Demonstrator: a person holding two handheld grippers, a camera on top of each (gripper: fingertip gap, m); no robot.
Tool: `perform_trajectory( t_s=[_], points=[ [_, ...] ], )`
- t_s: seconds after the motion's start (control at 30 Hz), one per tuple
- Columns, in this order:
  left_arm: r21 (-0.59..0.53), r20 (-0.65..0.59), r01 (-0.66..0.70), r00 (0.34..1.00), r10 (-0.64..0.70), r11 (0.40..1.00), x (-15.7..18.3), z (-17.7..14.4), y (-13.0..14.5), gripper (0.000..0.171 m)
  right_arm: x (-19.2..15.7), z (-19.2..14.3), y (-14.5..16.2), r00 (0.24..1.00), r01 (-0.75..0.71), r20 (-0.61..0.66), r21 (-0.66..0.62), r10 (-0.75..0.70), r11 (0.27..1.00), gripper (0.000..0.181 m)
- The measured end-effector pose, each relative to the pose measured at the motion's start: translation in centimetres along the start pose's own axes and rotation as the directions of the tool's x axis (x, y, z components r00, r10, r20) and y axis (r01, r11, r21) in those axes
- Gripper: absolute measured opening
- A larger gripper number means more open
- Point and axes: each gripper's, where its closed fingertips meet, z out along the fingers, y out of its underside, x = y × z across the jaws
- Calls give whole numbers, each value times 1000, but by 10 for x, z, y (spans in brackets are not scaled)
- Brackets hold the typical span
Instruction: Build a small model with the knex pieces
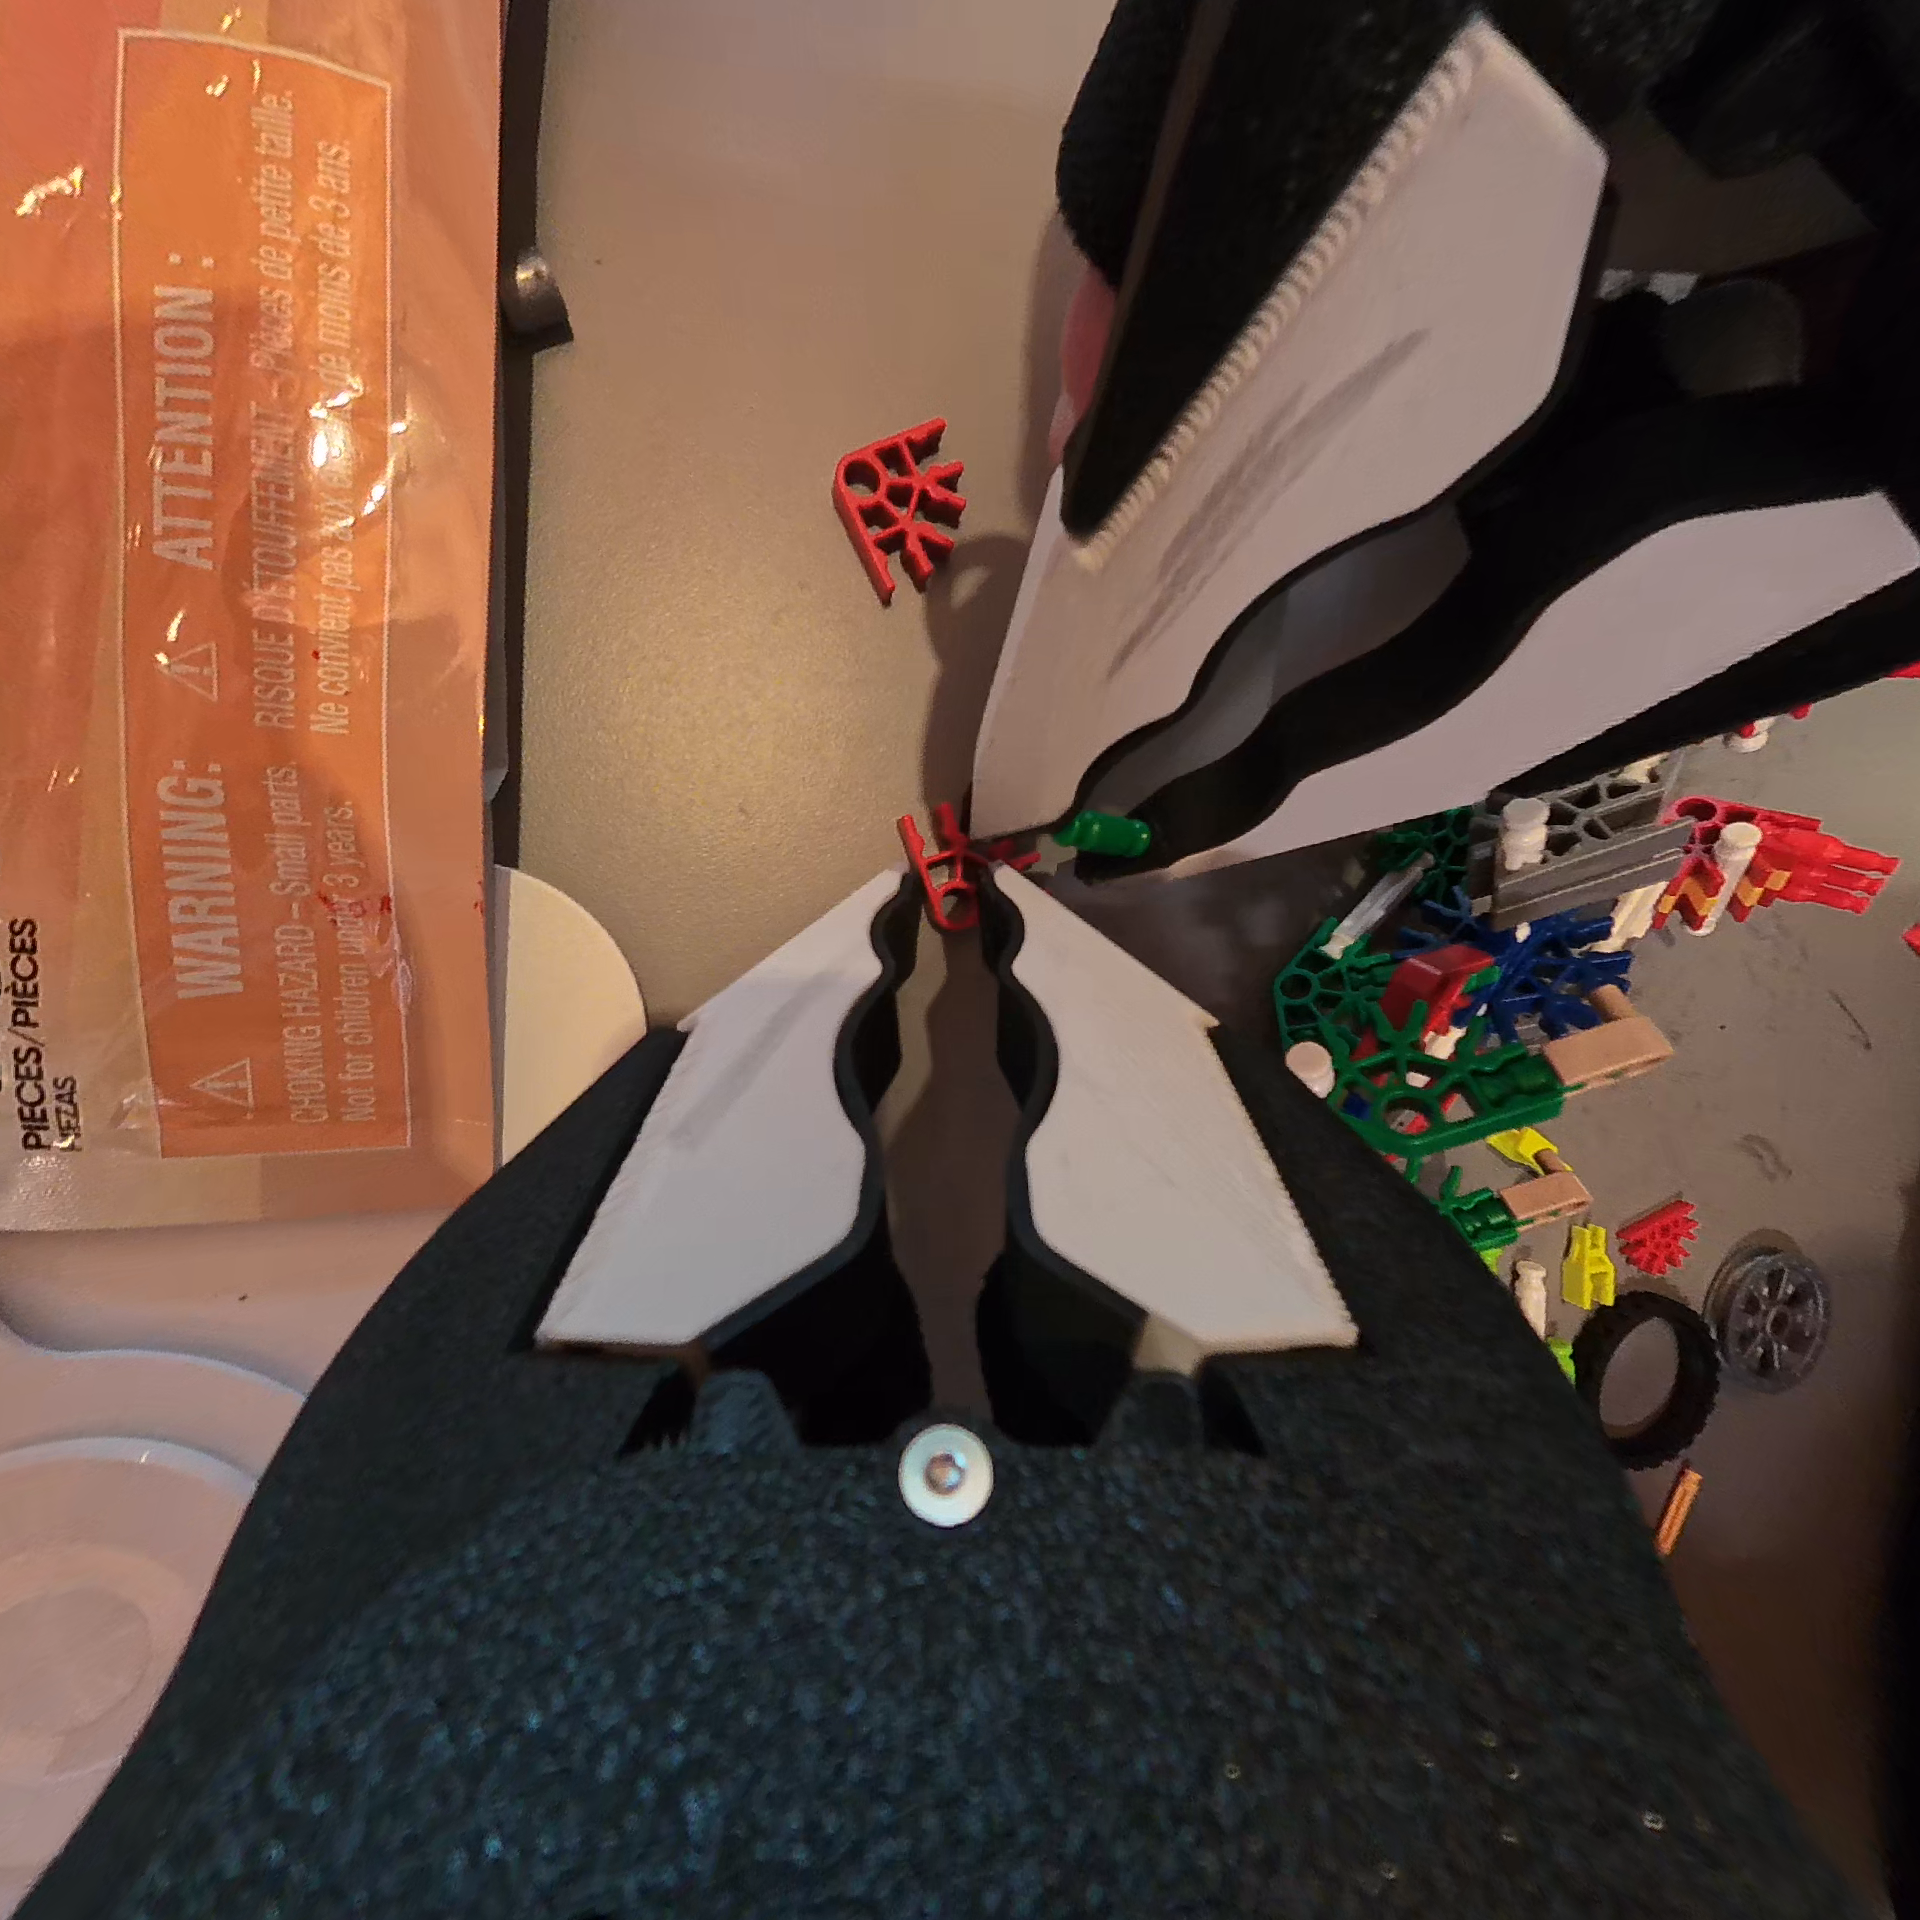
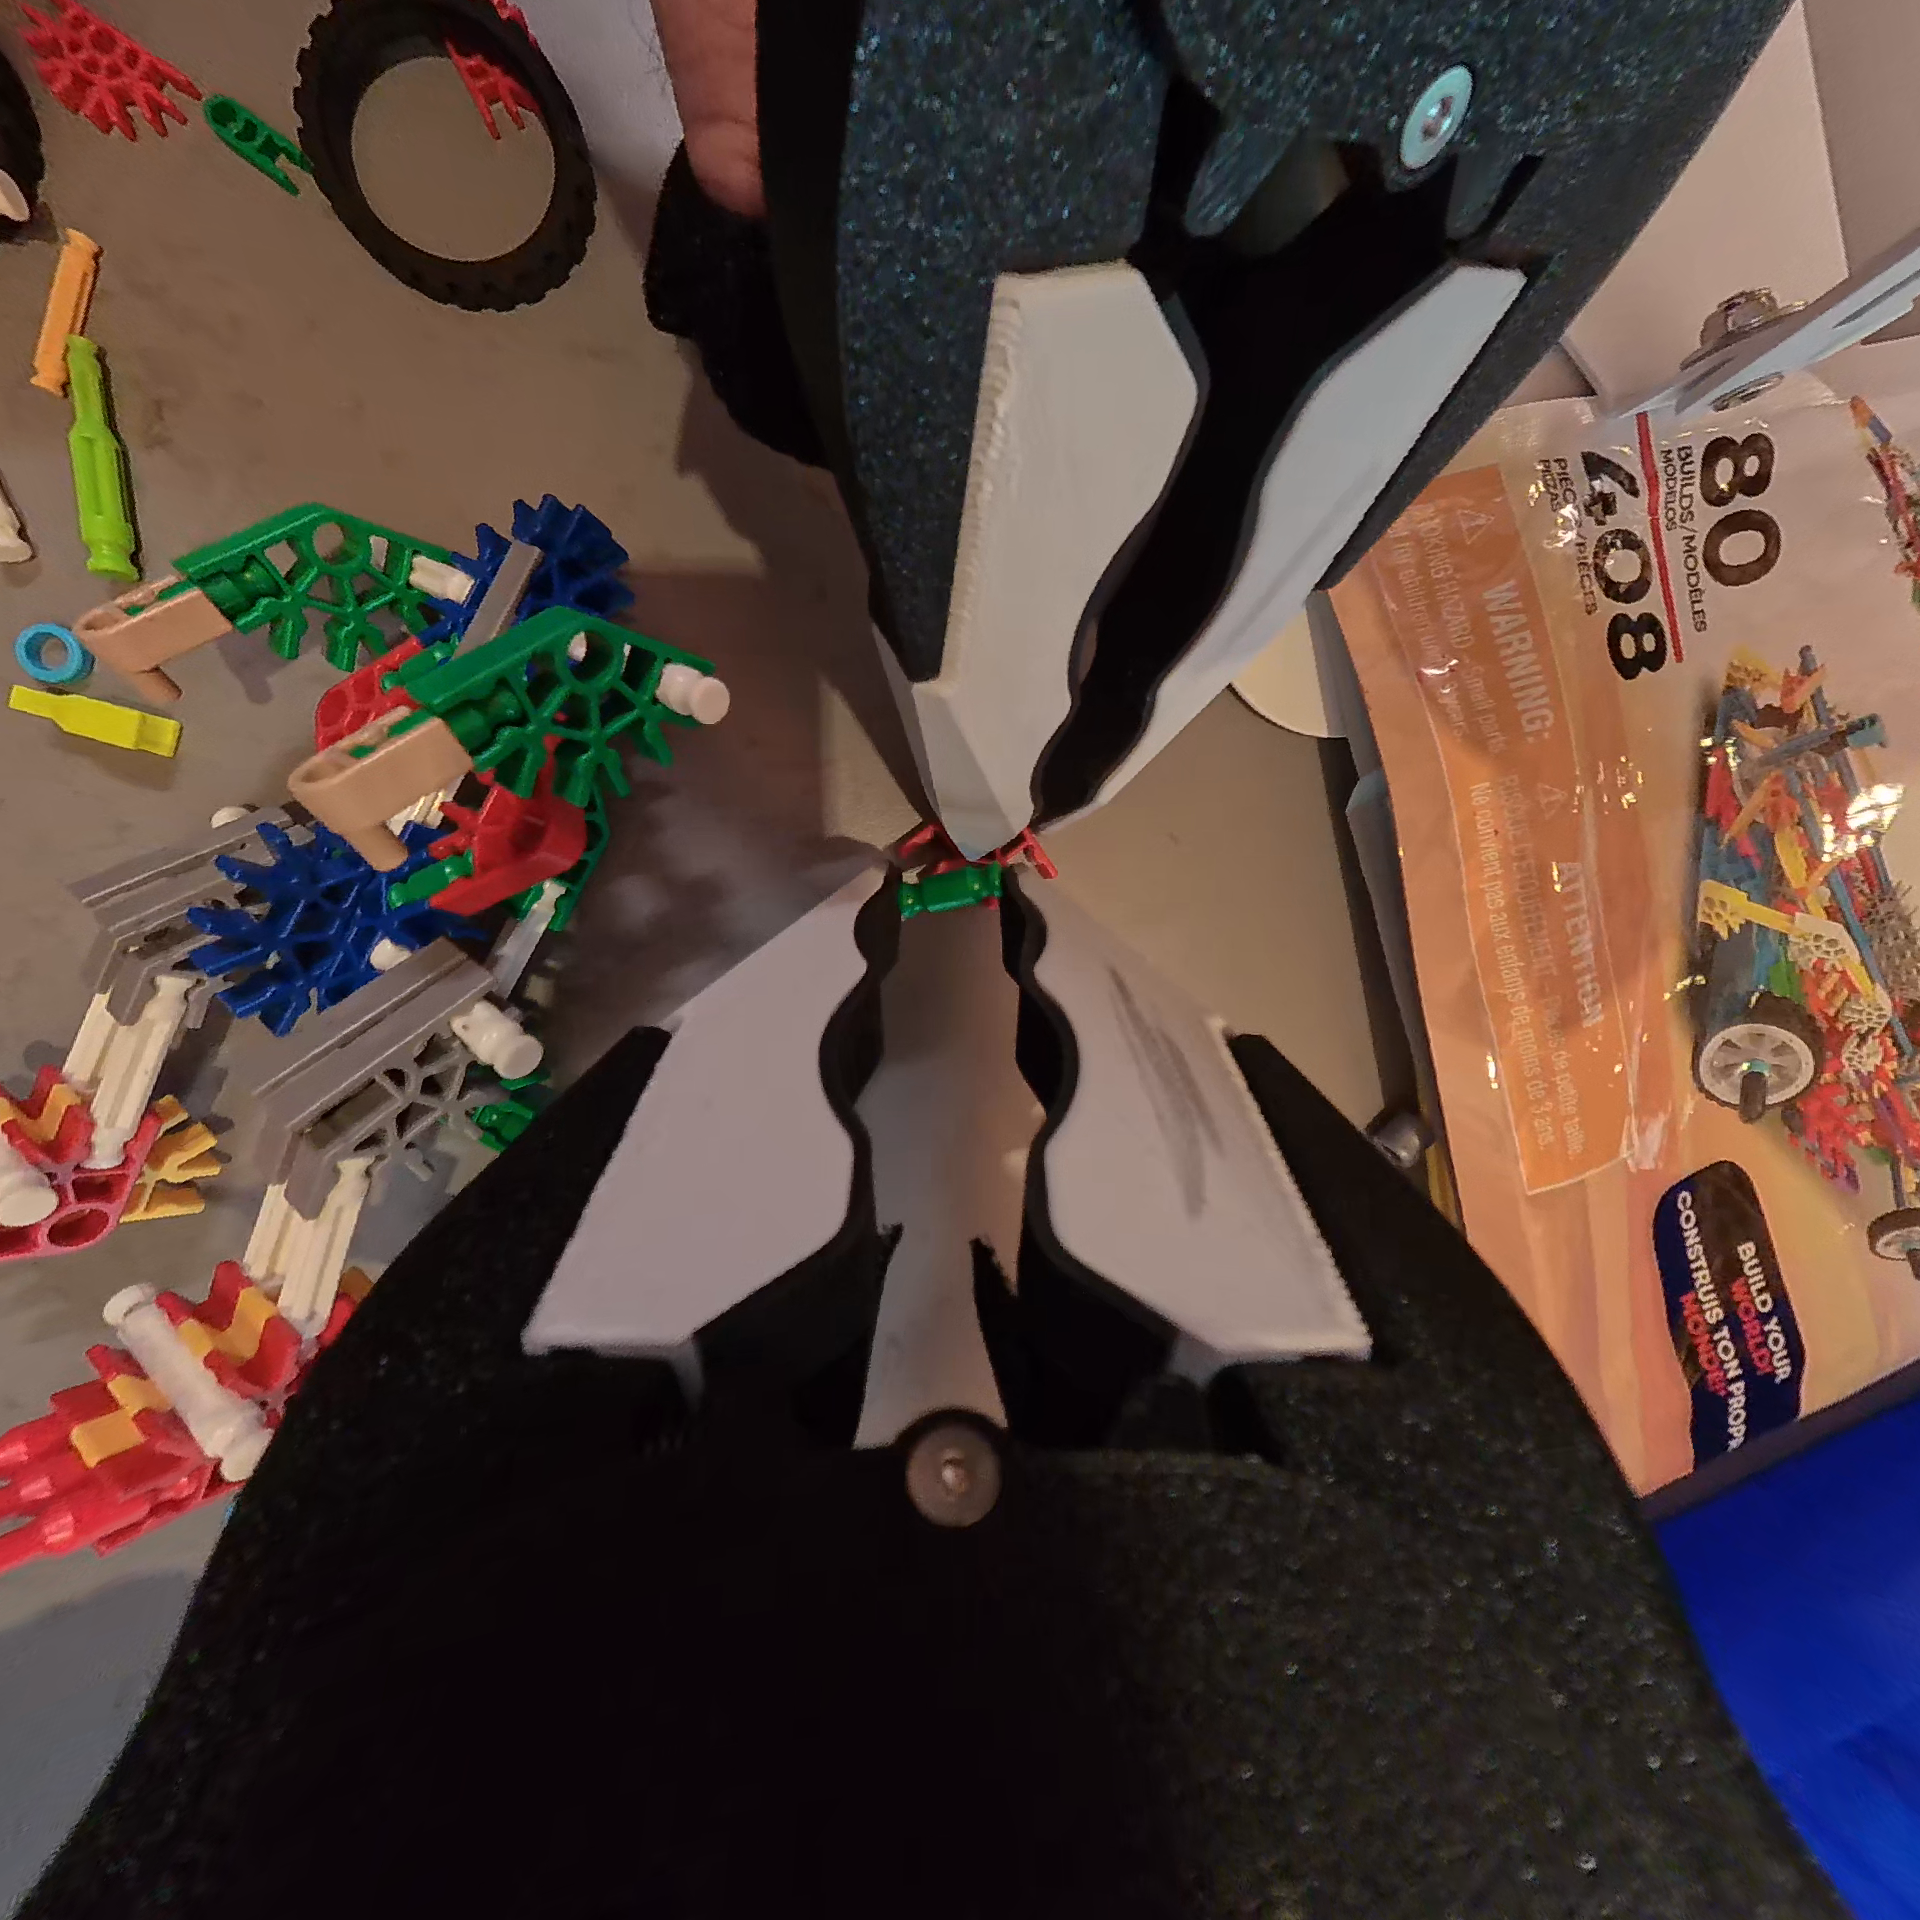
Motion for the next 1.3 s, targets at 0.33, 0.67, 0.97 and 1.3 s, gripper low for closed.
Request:
perform_trajectory(
  t_s=[0.33, 0.67, 0.97, 1.3],
  points=[
    [1, -2, 8, 1000, -8, 1000, -1, 0, 0, 10, -3, 2, 0, 1000, 10, 18, 3, -10, 1000, 19],
    [2, -6, 25, 1000, -25, 1000, -3, -1, 1, 11, -5, 2, -2, 998, 36, 42, 30, -37, 999, 19],
    [-1, -45, 59, 997, -59, 998, -2, -5, 6, 11, -8, -1, 0, 996, 58, 60, 26, -60, 998, 19],
    [-18, -97, 78, 992, -79, 997, 3, -6, 11, 11, -13, 6, -3, 984, 167, 65, -14, -166, 986, 19]
  ],
)
